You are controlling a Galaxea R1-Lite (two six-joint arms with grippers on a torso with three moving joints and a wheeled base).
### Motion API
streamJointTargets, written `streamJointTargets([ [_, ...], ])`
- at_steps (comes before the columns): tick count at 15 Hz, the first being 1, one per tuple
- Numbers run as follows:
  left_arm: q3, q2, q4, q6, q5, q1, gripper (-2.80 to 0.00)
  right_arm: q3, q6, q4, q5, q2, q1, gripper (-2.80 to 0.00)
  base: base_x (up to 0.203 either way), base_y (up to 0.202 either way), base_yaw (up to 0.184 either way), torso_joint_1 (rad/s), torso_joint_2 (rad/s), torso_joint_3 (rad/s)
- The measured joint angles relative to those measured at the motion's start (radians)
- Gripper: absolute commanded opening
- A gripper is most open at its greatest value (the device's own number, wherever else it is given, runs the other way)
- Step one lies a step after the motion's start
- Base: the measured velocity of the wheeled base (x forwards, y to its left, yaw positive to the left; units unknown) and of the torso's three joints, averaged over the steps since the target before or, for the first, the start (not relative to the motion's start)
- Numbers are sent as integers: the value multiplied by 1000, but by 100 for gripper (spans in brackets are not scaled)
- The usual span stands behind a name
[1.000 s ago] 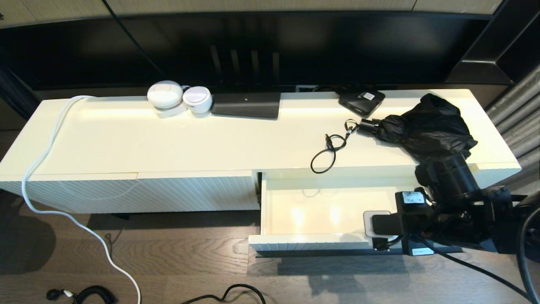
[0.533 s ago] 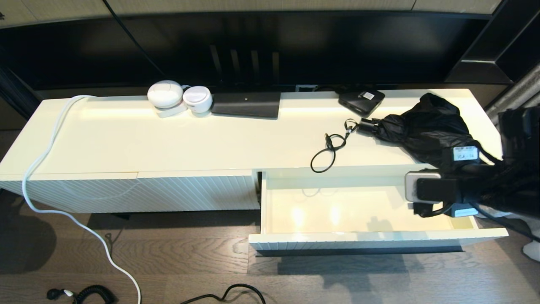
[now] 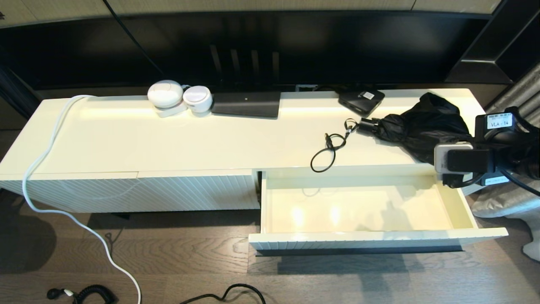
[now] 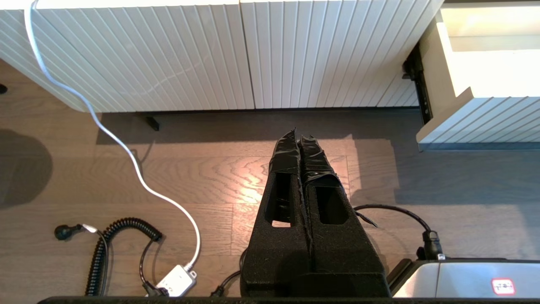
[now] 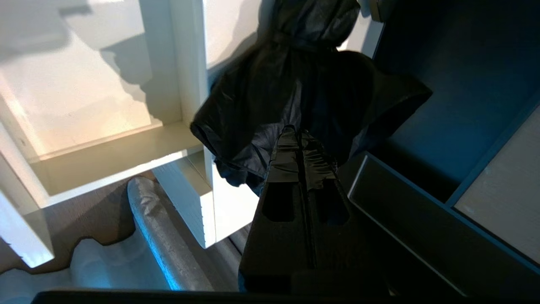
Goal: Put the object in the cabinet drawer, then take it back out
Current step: Put the umbrella in the drawer
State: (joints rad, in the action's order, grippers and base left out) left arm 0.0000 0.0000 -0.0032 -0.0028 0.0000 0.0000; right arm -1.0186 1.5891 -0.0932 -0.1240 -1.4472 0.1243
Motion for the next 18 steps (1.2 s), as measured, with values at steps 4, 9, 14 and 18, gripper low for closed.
streamJointTargets([
  [4, 0, 0, 0, 0, 0, 0, -280, -71, 25, 11, 1, -66, -31, -280, 0, 0, 0, 0, 0, 0],
  [9, 0, 0, 0, 0, 0, 0, -280, -117, 46, 101, -4, -88, -45, -280, 0, 0, 0, 0, 0, 0],
  [14, 0, 0, 1, 0, 0, 0, -280, -154, -15, 165, -8, -110, -43, 0, 0, 0, 0, 0, 0, 0],
  [18, 0, 0, 1, 0, 0, 0, -280, -253, -220, 260, -67, -180, 3, 0, 0, 0, 0, 0, 0, 0],
])
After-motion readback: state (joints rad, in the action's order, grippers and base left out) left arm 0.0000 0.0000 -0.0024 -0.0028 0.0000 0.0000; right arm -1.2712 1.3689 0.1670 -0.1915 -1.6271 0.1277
